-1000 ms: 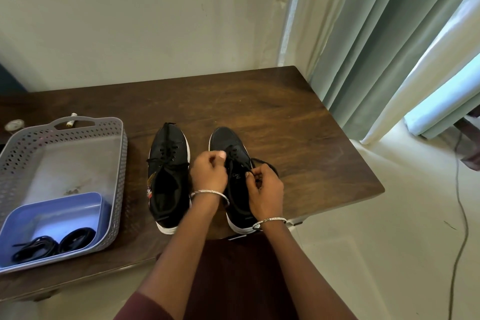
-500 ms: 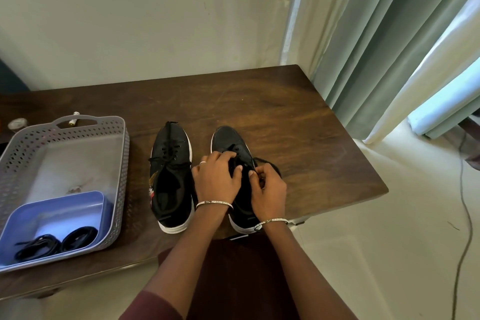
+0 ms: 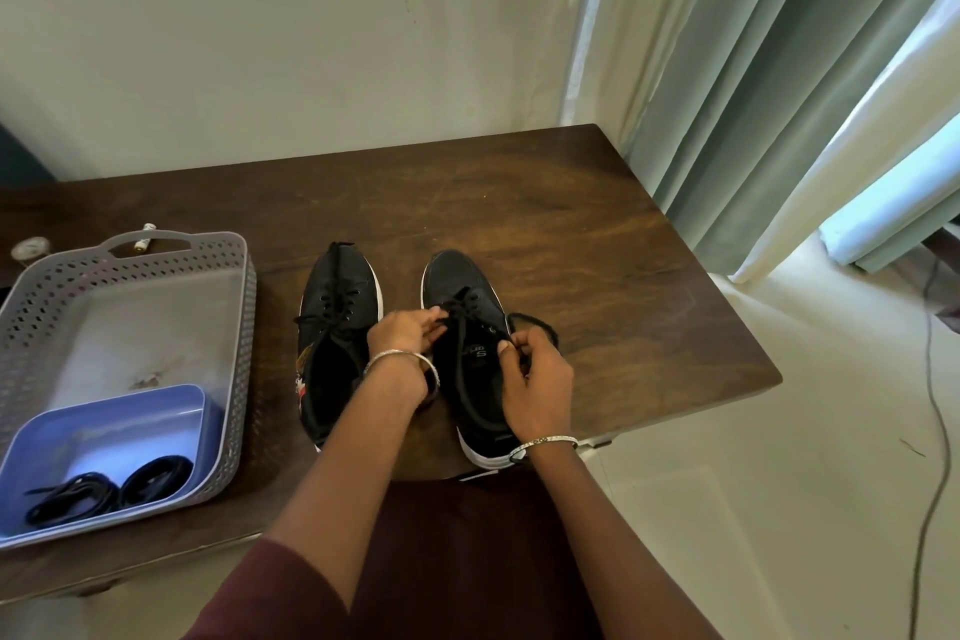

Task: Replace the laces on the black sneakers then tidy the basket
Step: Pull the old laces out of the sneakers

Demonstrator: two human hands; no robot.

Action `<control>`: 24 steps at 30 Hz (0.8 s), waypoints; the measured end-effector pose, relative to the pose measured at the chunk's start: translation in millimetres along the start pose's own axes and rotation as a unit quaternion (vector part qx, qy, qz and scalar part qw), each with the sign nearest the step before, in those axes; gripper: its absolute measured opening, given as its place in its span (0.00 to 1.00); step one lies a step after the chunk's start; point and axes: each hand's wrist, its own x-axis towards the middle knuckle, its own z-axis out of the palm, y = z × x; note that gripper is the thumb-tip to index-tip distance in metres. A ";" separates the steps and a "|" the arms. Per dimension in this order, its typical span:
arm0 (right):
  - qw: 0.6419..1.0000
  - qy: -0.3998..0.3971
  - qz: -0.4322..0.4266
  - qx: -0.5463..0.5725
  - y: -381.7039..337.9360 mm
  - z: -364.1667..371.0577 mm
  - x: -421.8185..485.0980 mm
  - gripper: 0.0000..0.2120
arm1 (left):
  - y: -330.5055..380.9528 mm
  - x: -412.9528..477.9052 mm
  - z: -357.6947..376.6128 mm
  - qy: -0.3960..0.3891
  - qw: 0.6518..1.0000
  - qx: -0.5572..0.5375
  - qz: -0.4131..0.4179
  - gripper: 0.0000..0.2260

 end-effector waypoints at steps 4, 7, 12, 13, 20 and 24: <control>1.000 0.002 0.000 0.007 0.0 0.1 -0.1 0.05 | 5.1 -7.7 -4.3 -0.048 0.997 0.052 -0.025 0.08; 1.000 0.004 0.002 0.009 0.9 0.4 -0.1 0.05 | -1.4 -7.3 -9.5 0.004 0.956 0.198 0.216 0.10; 1.000 0.003 0.006 0.006 0.5 1.1 0.6 0.04 | -1.4 0.7 -9.4 -0.007 0.688 0.575 0.444 0.06; 1.000 0.003 0.005 0.002 0.3 1.1 0.5 0.04 | 0.1 -1.6 -5.3 0.002 0.645 0.622 0.444 0.08; 1.000 -0.002 0.000 0.012 -2.2 -0.8 0.5 0.06 | 10.1 4.3 4.5 0.010 0.765 0.557 0.323 0.11; 1.000 0.003 0.002 0.019 -0.8 0.0 0.3 0.07 | 20.9 -4.4 -8.2 -0.050 0.998 0.012 0.033 0.15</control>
